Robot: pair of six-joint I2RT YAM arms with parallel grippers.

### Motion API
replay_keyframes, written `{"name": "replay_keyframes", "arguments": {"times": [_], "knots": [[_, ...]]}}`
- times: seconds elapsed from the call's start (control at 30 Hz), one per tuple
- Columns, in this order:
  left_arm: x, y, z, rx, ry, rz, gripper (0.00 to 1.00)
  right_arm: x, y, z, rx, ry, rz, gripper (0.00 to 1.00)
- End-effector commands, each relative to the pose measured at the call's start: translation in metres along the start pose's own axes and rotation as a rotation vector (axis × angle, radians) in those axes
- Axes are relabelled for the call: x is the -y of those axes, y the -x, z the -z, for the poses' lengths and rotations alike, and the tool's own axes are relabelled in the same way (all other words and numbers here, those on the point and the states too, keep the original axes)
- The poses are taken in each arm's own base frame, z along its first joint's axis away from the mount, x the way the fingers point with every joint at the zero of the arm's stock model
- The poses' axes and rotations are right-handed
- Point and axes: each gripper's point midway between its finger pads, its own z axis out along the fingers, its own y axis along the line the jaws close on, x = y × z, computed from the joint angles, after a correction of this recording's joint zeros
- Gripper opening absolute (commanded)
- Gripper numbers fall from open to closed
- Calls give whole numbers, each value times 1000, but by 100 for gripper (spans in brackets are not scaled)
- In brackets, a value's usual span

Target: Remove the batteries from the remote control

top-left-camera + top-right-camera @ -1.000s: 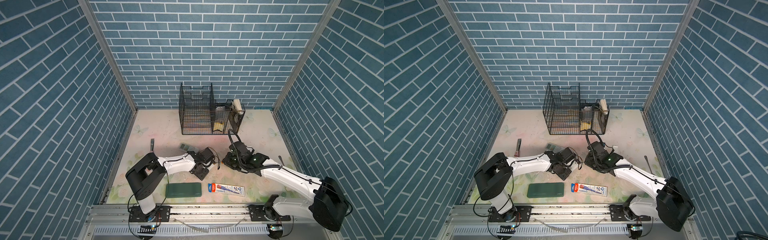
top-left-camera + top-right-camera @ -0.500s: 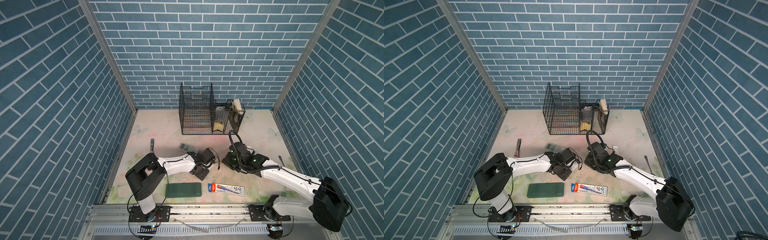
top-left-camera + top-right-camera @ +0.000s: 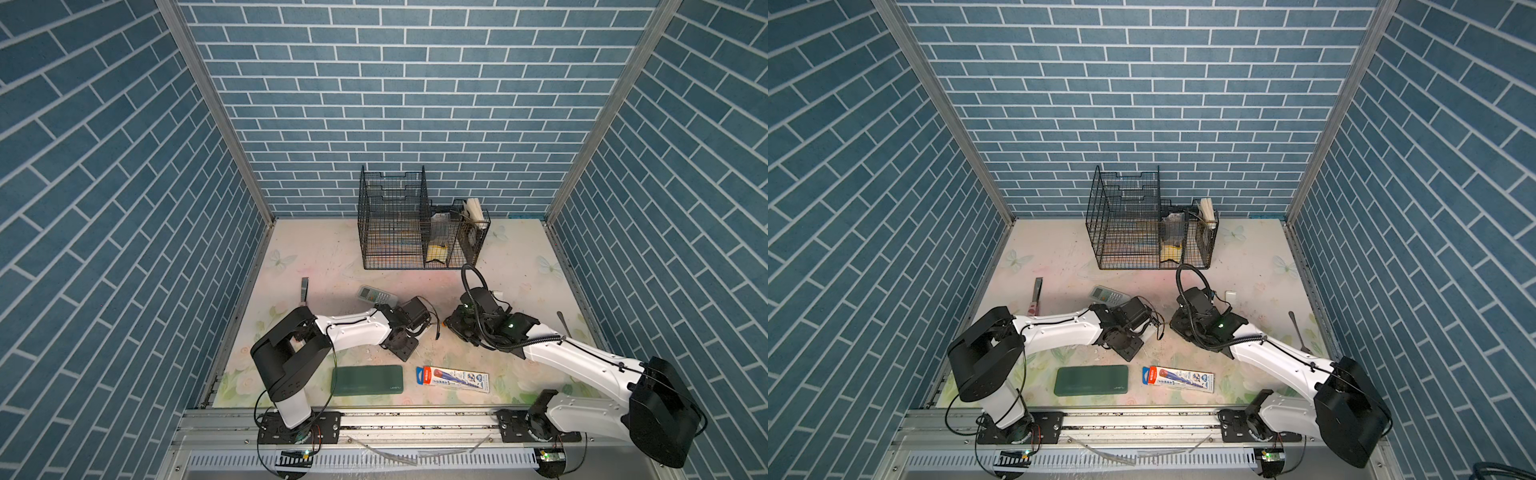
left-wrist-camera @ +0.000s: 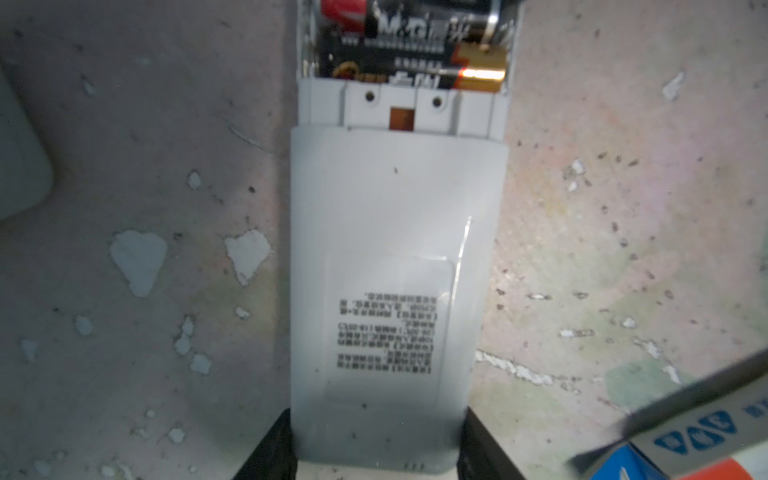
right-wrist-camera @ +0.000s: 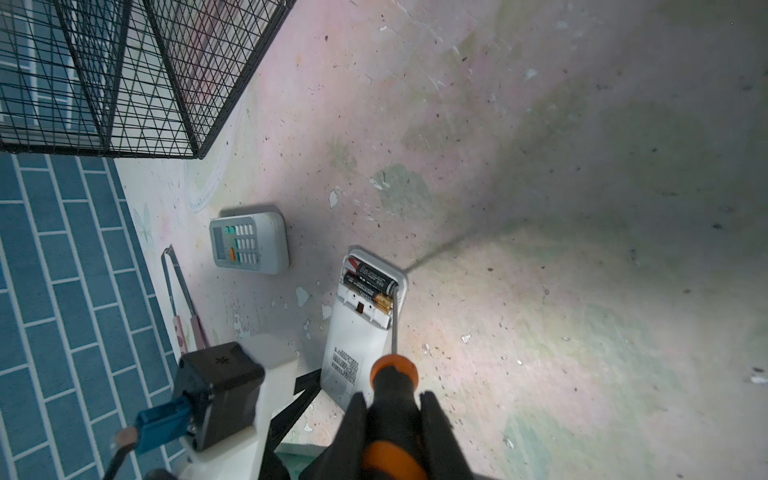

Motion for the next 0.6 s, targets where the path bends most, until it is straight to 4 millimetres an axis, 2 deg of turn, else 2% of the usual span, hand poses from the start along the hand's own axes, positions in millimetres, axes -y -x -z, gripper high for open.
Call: {"name": "replay_keyframes", "arguments": {"times": [0.0,0.57], "knots": [[5,-25,-16,-77,-9,-69,31,-12,0,1,12,66,-29,0],[9,-31,-20,-97,-6,-84,29,-28,11,13,63,133,-20,0]]}}
